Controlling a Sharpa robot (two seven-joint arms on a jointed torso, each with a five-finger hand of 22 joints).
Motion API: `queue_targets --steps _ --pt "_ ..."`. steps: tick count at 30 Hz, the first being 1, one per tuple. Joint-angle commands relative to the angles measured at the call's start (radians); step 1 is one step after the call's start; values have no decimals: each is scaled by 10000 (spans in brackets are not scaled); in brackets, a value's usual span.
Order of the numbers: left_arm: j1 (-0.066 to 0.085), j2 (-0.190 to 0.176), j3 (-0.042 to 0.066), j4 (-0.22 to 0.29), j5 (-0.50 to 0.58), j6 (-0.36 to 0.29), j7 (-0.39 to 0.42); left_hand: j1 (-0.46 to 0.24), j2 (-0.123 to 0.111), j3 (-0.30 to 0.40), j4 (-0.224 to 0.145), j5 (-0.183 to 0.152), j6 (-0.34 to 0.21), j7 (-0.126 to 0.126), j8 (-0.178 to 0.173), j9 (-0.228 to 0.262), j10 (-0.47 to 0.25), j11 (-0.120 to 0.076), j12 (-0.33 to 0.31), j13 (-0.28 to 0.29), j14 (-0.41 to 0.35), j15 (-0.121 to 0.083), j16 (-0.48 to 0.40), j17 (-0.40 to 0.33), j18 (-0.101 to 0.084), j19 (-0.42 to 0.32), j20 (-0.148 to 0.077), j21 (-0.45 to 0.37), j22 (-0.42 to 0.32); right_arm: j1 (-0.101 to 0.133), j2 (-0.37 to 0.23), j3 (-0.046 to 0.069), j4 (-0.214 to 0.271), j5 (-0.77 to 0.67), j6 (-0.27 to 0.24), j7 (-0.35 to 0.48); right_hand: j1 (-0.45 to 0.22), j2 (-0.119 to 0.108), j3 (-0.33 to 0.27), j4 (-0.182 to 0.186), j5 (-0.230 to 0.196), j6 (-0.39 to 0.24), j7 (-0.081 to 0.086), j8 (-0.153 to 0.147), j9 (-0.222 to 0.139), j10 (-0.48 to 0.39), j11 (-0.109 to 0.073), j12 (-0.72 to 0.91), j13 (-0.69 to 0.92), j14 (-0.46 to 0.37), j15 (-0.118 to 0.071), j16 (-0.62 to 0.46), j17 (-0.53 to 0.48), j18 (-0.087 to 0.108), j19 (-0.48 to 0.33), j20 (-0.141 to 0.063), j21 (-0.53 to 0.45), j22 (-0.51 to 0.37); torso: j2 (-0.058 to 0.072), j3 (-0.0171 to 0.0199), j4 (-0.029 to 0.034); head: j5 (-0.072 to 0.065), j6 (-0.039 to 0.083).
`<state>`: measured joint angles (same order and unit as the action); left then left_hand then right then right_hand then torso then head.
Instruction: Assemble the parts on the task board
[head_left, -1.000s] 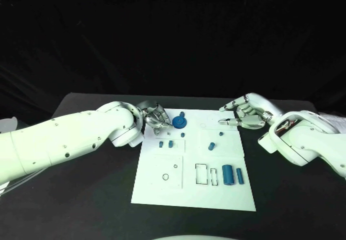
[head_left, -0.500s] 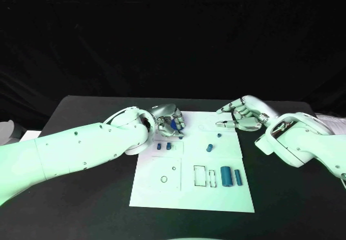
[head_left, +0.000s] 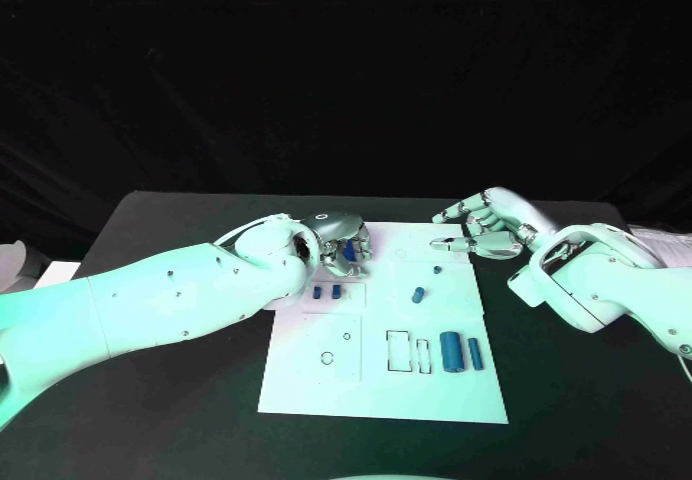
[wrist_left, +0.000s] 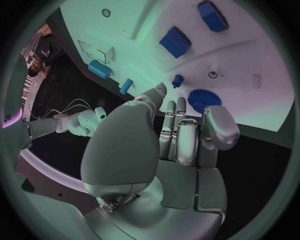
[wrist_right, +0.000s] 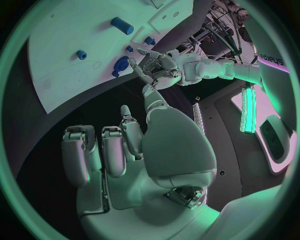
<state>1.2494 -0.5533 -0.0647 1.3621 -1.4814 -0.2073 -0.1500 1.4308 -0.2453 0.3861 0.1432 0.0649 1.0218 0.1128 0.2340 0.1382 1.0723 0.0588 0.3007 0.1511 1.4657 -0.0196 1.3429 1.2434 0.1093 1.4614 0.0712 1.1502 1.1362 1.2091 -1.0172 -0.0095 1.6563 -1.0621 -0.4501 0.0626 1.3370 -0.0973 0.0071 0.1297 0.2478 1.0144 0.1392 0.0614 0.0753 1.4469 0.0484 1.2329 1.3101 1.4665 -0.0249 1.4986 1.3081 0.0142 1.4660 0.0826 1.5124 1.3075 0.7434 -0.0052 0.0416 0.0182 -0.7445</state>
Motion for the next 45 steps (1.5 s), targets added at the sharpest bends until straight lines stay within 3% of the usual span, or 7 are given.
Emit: queue_targets --steps 1,20,45 --pt "-5 92 2 -53 -431 710 -314 -3 132 47 -48 -42 106 4 -91 -26 74 13 -84 -64 503 -55 -49 -54 -166 84 14 101 83 -7 7 1 17 -13 -49 121 -4 110 -51 17 35 -23 -25 34 13 -66 7 -58 812 732 9 -39 1283 110 480 -4 -44 1608 -5 0 6 4 -22" --pt "-56 369 2 -383 -547 1070 -572 182 359 508 -198 -30 367 52 -366 -173 329 47 -484 -431 483 -26 17 -238 -203 74 45 392 416 -7 -12 2 47 -7 31 115 1 118 -55 18 52 -25 -24 34 13 -60 7 -40 820 733 9 -38 1288 109 482 -5 -42 1613 -8 -5 6 0 -57" --pt "-83 538 3 -533 -551 1484 -544 147 480 1089 -379 -34 656 58 -594 -269 781 18 -798 -701 459 -42 133 -317 -222 30 56 563 648 -7 -6 2 69 1 114 101 3 129 -66 22 66 -20 -25 39 14 -36 6 20 849 742 8 -20 1324 102 499 -5 -25 1643 -9 1 13 -2 -80"
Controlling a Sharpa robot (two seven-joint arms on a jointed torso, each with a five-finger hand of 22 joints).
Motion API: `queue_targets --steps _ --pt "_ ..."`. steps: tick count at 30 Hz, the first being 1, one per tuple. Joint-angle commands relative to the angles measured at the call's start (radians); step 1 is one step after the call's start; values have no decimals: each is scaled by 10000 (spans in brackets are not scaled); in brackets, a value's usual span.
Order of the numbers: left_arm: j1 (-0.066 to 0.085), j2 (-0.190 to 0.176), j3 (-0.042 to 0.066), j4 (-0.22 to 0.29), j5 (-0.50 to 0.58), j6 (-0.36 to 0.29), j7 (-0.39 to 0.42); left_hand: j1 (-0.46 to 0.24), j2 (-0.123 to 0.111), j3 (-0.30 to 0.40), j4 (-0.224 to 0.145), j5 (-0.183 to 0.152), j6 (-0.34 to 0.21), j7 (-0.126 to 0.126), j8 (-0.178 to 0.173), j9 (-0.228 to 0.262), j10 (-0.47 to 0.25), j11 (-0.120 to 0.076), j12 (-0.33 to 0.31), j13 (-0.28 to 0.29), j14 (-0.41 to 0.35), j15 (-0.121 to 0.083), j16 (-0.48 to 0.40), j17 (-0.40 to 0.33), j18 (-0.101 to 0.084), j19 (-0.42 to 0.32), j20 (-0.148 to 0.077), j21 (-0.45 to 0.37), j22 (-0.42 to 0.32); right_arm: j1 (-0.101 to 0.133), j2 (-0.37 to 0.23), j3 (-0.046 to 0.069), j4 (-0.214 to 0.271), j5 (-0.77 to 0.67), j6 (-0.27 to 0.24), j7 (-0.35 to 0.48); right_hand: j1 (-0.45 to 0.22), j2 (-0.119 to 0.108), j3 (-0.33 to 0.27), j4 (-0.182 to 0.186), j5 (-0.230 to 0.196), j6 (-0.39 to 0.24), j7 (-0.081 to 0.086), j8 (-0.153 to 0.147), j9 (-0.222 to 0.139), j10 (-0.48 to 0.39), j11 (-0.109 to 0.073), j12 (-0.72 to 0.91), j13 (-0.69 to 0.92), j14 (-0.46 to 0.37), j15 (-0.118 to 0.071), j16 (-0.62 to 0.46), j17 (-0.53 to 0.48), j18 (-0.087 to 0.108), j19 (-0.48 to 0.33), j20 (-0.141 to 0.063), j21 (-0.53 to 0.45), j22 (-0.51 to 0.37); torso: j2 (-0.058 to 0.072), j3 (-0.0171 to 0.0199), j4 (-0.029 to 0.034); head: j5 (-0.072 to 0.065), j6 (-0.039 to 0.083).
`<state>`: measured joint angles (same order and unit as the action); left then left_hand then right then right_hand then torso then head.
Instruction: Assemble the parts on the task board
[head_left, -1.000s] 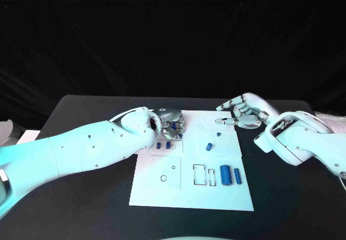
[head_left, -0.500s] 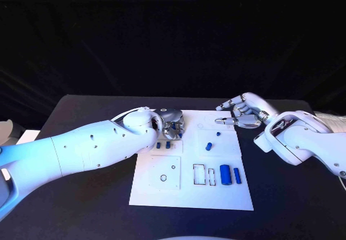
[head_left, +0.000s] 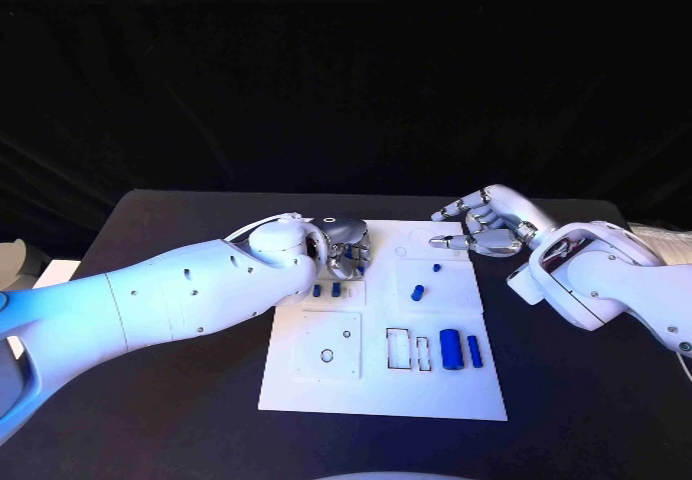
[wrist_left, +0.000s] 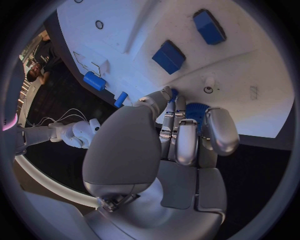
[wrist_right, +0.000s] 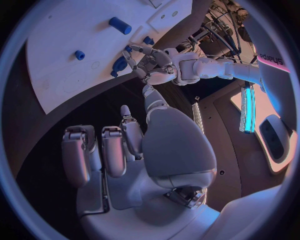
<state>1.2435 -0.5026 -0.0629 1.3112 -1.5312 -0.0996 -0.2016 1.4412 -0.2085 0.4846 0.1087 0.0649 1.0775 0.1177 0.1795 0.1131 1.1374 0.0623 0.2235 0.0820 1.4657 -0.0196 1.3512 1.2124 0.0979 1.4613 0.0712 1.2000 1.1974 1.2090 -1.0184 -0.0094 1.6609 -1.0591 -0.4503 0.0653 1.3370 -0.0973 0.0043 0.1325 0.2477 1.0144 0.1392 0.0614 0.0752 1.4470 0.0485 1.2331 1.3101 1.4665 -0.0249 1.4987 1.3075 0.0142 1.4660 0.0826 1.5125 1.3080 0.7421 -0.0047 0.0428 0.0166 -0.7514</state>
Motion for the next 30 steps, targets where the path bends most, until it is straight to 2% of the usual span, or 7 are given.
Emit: queue_targets --steps 1,6,12,14,24,30 --pt "-25 32 -15 -28 -53 422 -51 116 163 208 -103 -34 150 13 -56 -20 222 -28 -36 -17 460 -61 68 -1 -111 32 47 92 67 -6 6 1 26 -29 117 73 3 129 -38 -6 68 -20 -25 39 15 -38 6 17 848 742 8 -21 1329 101 499 -5 -25 1638 3 -2 -4 19 -11" --pt "-26 21 -15 -41 -53 377 -133 390 354 755 -485 -24 435 64 -77 -17 640 -55 -137 -37 466 -85 160 38 -134 38 14 226 223 -6 1 1 31 -30 120 70 3 129 -38 -6 68 -20 -25 39 15 -38 6 17 848 742 8 -21 1329 101 499 -5 -25 1638 3 -3 -8 6 -11" --pt "-29 -12 -12 -44 -28 106 -93 356 344 1188 -809 -24 589 104 -176 -44 986 -55 -296 -25 458 -78 217 25 -154 31 6 338 357 -6 2 1 34 -31 120 75 2 132 -43 -4 70 -14 -26 42 17 -37 5 18 847 741 8 -23 1327 102 499 -6 -26 1638 -1 2 -2 -3 -1" --pt "-32 -27 -11 -33 22 -56 -39 53 284 1549 -1076 -33 714 112 -337 -91 1190 -47 -626 -28 439 -61 263 -34 -161 0 22 401 451 -6 3 1 33 -30 119 77 2 132 -43 -4 70 -14 -26 42 17 -37 5 18 847 741 8 -23 1327 102 499 -6 -26 1638 -3 0 0 -17 -3" --pt "-59 -310 66 281 460 -834 173 -177 204 1593 -1169 -19 711 149 -458 -124 1192 -21 -841 -36 418 -43 259 -121 -161 -11 39 429 499 -6 10 1 19 -15 118 91 2 132 -43 -4 70 -14 -26 42 17 -37 5 18 847 741 8 -23 1327 102 499 -6 -26 1638 -13 2 8 -26 76" --pt "-59 -711 242 704 745 -1193 204 -225 186 1589 -1178 -17 719 156 -475 -128 1200 -15 -875 -35 416 -39 261 -131 -169 -3 44 460 534 -6 5 1 -2 -2 114 92 2 132 -43 -4 70 -14 -26 42 17 -37 5 18 847 741 8 -23 1327 102 499 -6 -26 1638 -19 -3 10 -34 119"
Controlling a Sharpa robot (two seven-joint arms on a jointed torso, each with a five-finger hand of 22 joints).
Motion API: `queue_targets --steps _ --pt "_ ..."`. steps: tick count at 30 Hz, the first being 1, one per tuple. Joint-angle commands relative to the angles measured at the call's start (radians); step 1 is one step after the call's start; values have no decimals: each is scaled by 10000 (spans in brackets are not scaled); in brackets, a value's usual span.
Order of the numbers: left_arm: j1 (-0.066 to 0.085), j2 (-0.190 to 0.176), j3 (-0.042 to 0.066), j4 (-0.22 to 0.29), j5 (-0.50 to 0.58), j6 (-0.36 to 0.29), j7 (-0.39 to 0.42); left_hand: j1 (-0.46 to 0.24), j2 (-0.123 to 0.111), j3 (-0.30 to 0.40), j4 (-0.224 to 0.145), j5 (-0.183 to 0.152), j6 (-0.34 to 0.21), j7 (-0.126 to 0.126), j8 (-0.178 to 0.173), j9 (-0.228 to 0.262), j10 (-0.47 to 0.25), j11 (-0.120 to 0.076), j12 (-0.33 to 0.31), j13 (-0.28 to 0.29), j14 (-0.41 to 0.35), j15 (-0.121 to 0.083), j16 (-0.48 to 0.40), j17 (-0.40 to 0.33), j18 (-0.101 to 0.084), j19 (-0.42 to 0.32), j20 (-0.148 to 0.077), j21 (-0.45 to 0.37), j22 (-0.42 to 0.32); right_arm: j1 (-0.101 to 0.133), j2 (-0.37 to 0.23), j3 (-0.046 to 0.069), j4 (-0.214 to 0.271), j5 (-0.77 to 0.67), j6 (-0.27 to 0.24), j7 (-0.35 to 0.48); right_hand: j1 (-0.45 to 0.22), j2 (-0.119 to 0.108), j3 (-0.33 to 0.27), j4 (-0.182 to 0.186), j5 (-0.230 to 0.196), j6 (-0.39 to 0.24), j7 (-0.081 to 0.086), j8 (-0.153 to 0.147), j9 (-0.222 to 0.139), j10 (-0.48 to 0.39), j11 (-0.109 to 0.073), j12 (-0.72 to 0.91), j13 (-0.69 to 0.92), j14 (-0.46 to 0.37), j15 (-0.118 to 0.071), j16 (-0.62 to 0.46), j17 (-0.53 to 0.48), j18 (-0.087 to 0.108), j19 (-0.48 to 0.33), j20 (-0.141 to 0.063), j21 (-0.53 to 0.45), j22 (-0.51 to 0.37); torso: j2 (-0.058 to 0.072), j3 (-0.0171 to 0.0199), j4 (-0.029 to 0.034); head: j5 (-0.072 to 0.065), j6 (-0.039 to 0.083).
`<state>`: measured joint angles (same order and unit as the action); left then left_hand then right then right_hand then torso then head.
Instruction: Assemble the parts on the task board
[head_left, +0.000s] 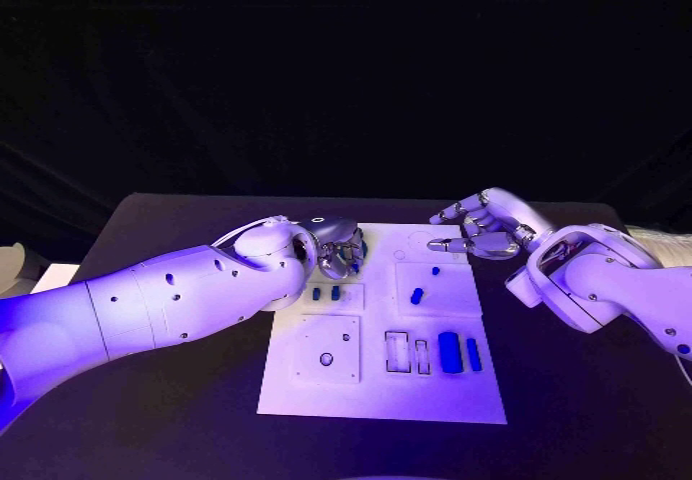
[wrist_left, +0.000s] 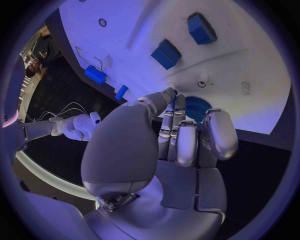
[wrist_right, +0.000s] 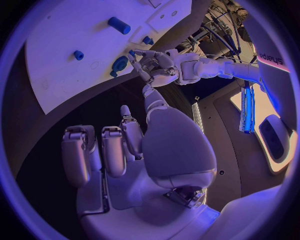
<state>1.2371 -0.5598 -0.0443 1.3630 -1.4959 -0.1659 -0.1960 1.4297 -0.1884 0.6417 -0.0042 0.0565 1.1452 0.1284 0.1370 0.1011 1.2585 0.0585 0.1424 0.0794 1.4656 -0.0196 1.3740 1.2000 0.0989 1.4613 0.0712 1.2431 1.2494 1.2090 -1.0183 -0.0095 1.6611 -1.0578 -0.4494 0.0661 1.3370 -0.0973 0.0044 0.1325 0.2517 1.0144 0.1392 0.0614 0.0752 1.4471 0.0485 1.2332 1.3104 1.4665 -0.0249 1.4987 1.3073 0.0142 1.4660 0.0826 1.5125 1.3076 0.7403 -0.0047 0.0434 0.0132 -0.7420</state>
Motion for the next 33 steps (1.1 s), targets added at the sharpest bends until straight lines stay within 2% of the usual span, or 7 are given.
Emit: queue_targets --steps 1,8,15,19,24,32,33 --pt "6 -225 88 269 427 -566 141 -113 -19 17 -51 67 43 48 -53 -9 -11 23 -66 -9 417 -39 36 -4 -180 -1 44 34 19 -6 3 2 -6 -14 106 84 2 132 -43 -4 30 -14 -26 42 17 -37 4 17 845 741 8 -23 1329 102 500 -5 -26 1642 -3 -4 5 0 24" --pt "19 -831 236 774 672 -765 97 -146 -37 11 -60 67 53 53 -64 -11 2 25 -89 -6 416 -36 41 -7 -186 7 48 61 49 -6 -2 2 -31 -2 111 86 2 132 -43 -4 30 -14 -26 42 17 -37 4 17 845 741 8 -23 1329 102 500 -5 -26 1642 10 -5 16 -46 70" --pt "27 -1257 277 884 870 -559 -29 -203 -55 0 -66 65 78 48 -78 -12 30 23 -121 0 415 -35 48 -15 -194 17 52 99 91 -8 -14 2 -40 5 115 81 2 132 -43 -4 30 -14 -26 42 17 -37 4 17 845 741 8 -23 1329 102 500 -5 -26 1642 27 -12 9 -37 50" --pt "27 -1369 279 875 942 -468 -53 -221 -59 -4 -65 64 84 46 -82 -13 38 22 -131 1 413 -35 47 -24 -194 17 53 100 93 -9 -17 2 -42 3 113 80 2 132 -43 -4 30 -14 -26 42 17 -37 4 17 845 741 8 -23 1329 102 500 -5 -26 1642 26 -25 -1 -22 15" --pt "26 -1432 275 870 975 -293 -89 -245 -69 -11 -67 63 89 42 -90 -15 44 20 -146 3 411 -35 45 -36 -196 20 54 113 108 -9 -10 2 -42 2 116 78 2 132 -43 -4 30 -14 -26 42 17 -37 4 17 845 741 8 -23 1329 102 500 -5 -26 1642 26 -12 -8 -11 -19" --pt "20 -1422 233 799 987 22 -158 -286 -80 -25 -65 60 98 38 -103 -17 58 17 -170 6 409 -35 47 -45 -195 17 56 109 107 -10 -4 2 -43 -1 119 76 3 141 -57 0 37 -1 -29 49 21 -33 2 22 844 743 6 -24 1331 102 500 -6 -27 1642 25 -17 -11 6 -83" --pt "19 -1418 227 797 987 56 -151 -286 -80 -25 -65 60 98 38 -103 -17 58 17 -170 6 409 -35 47 -45 -195 17 56 109 107 -10 -3 2 -42 -1 120 75 3 141 -57 0 37 -1 -29 49 21 -33 2 22 844 743 6 -24 1331 102 500 -6 -27 1642 25 -9 -10 4 -85"
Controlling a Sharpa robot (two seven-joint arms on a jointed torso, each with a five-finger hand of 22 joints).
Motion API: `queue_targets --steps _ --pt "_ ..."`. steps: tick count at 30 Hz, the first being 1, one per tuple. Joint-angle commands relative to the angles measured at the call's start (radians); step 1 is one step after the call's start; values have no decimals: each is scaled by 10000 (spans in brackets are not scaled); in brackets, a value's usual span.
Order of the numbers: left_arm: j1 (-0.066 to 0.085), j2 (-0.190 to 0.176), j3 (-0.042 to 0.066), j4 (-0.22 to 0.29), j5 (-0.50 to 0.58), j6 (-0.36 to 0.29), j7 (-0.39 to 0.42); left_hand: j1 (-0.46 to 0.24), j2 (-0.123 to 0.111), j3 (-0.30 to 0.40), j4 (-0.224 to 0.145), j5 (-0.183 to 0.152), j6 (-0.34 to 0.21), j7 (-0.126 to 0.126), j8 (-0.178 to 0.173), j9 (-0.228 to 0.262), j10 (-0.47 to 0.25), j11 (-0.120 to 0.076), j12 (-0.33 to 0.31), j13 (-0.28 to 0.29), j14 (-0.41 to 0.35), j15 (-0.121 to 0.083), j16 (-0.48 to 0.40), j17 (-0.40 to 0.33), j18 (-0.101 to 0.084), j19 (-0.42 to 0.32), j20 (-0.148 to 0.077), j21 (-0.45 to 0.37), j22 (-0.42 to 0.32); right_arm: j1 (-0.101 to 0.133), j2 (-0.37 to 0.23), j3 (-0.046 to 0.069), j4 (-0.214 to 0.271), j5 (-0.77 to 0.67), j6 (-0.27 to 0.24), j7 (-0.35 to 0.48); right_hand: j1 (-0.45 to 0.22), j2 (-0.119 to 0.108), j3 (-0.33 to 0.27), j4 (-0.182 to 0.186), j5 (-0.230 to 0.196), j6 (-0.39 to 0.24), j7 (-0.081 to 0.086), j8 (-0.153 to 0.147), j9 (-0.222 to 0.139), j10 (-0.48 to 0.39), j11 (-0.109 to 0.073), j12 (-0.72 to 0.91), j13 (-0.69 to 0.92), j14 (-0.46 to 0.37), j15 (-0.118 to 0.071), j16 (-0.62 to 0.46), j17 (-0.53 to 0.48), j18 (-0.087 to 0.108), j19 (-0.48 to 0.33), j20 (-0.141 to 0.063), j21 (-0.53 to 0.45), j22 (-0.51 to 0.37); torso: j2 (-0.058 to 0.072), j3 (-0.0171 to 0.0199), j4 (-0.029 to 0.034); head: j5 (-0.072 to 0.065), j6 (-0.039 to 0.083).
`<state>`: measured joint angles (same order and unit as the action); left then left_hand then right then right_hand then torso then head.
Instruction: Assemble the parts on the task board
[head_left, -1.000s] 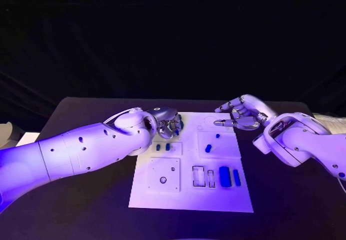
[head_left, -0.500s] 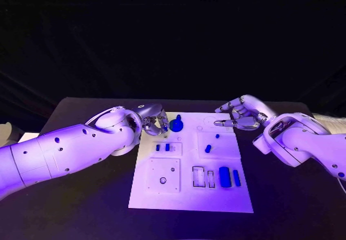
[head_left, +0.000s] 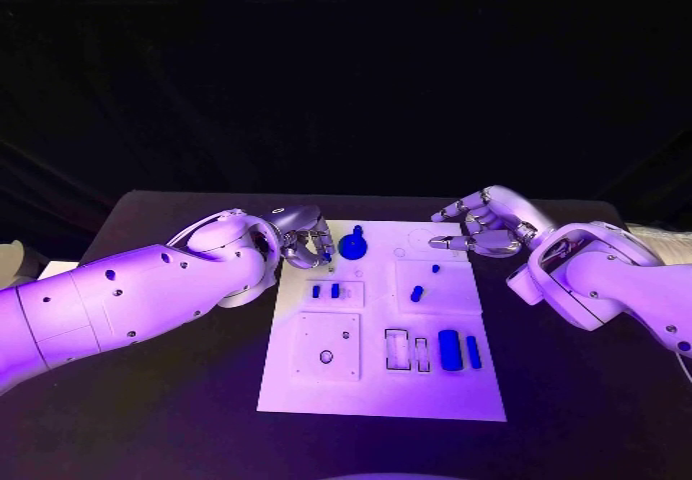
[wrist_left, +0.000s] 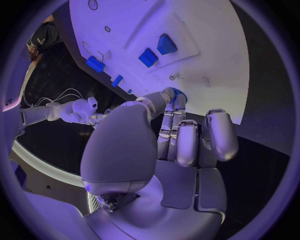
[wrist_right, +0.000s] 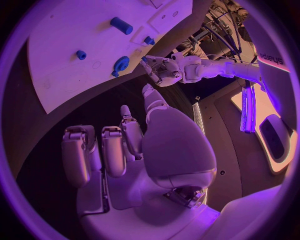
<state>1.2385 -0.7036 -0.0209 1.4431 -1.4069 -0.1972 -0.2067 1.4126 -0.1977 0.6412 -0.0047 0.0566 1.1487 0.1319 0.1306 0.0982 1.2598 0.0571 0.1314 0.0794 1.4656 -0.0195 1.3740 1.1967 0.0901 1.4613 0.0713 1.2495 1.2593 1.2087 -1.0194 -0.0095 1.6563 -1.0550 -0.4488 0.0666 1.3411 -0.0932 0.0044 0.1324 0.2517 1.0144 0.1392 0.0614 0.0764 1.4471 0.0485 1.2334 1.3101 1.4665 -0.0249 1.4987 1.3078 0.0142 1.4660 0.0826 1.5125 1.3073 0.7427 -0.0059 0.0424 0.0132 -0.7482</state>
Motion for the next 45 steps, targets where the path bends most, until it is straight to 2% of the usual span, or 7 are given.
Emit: queue_targets --steps 1,21,45 --pt "4 23 -10 -3 97 399 -31 -115 13 -20 -60 59 64 3 -39 12 45 31 -61 6 409 -36 47 -13 -107 17 56 46 9 -7 8 2 7 -29 114 70 -38 100 -58 0 37 -1 -29 49 9 -33 2 19 847 743 6 -24 1326 102 500 -7 -27 1645 2 1 1 5 -29" --pt "-55 227 -84 -122 98 672 74 -155 9 -40 -59 57 83 -6 -48 12 74 23 -80 14 404 -39 45 -32 -108 17 57 51 19 -7 35 2 14 -36 127 73 -38 100 -58 0 37 -1 -29 49 9 -33 2 19 847 743 6 -24 1326 102 500 -7 -27 1645 2 4 -2 -1 -105" --pt "-91 416 -166 -432 12 1063 -163 -240 -14 -125 -68 47 103 -30 -82 7 108 9 -137 29 397 -48 48 -63 -101 3 55 31 9 -7 31 2 31 -35 160 84 -38 100 -58 0 37 -1 -29 49 9 -33 2 19 847 743 6 -24 1326 102 500 -7 -27 1645 -8 4 5 21 -136"
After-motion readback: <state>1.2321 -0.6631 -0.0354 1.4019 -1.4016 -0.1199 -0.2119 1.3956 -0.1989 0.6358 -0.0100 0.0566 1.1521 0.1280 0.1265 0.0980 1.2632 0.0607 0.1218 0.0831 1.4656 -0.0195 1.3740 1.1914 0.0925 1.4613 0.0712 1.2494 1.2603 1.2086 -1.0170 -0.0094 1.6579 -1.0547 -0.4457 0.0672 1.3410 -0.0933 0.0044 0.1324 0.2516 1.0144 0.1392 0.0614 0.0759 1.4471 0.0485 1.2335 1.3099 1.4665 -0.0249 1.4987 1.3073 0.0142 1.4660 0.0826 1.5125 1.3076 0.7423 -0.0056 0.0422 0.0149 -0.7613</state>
